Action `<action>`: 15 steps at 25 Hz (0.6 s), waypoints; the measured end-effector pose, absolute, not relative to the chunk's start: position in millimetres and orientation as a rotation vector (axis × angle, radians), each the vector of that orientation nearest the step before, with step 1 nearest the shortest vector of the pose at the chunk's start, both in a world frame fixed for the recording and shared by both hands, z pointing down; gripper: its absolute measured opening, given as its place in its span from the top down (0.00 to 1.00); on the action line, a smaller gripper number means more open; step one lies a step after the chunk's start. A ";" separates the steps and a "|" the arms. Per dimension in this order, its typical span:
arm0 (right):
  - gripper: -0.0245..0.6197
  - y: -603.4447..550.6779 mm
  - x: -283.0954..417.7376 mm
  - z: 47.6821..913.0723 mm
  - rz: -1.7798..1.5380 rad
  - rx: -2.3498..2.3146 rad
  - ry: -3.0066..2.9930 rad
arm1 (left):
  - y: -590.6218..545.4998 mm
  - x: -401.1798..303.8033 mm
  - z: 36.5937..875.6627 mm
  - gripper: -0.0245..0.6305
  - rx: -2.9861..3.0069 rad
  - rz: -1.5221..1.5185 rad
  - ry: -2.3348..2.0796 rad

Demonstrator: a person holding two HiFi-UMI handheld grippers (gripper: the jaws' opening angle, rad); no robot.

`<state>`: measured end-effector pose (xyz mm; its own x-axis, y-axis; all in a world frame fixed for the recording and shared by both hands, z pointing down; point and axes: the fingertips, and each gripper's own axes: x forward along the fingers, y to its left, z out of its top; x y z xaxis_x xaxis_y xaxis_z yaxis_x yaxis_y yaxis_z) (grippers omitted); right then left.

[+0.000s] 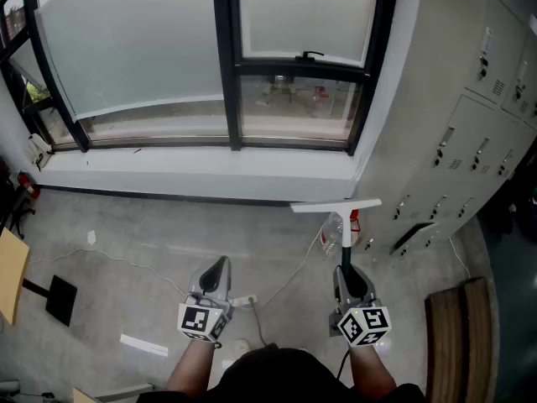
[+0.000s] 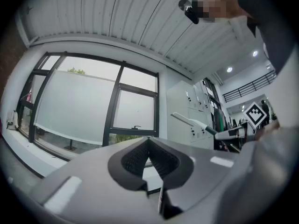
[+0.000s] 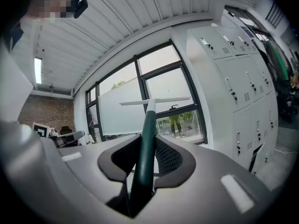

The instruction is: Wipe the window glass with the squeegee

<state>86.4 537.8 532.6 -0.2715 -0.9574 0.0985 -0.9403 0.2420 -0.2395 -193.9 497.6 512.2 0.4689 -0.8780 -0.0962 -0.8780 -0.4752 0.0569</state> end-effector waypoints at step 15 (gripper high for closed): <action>0.81 505.1 49.0 529.8 -0.398 -1.835 2.407 | 467.7 -231.3 515.5 0.96 -2.702 0.207 1.574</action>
<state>49.0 505.1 529.8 -0.2748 -0.9576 0.0862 -0.9343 0.2448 -0.2590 -231.3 467.7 515.5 0.4868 -0.8655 -0.1180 -0.8666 -0.4955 0.0593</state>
